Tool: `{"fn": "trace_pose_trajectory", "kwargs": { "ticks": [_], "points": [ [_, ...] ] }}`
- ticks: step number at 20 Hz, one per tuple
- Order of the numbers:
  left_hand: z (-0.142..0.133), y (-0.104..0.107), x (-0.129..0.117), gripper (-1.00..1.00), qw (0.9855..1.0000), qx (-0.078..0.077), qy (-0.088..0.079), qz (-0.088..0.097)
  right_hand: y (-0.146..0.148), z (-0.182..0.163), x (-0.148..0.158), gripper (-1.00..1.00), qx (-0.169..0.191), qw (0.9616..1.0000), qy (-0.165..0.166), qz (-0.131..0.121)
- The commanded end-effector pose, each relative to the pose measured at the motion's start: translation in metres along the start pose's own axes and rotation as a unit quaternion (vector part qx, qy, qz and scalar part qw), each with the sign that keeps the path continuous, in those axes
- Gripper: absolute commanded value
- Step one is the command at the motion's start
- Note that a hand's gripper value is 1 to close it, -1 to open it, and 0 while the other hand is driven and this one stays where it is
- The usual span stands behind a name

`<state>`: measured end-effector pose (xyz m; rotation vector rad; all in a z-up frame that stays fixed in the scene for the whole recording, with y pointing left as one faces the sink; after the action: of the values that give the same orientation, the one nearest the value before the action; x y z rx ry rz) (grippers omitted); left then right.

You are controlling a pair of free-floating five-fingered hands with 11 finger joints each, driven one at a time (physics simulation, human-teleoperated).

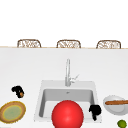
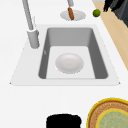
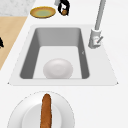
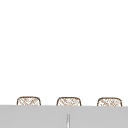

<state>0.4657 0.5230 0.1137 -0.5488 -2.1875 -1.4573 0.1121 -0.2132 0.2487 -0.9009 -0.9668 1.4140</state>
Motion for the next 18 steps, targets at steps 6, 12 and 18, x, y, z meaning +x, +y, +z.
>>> {"fn": "trace_pose_trajectory", "kwargs": {
  "ticks": [6,12,18],
  "points": [
    [-0.053,0.025,0.028,1.00,0.9995,-0.024,0.013,-0.019,0.000,0.000,0.000,0.00,0.000,1.0000,0.000,0.000],
    [-0.090,0.036,0.058,1.00,0.9991,-0.028,0.019,-0.024,0.000,0.000,0.000,0.00,0.000,1.0000,0.000,0.000],
    [-0.127,0.035,0.087,1.00,0.9988,-0.025,0.026,-0.032,0.000,0.000,0.000,0.00,0.000,1.0000,0.000,0.000]
  ]
}}
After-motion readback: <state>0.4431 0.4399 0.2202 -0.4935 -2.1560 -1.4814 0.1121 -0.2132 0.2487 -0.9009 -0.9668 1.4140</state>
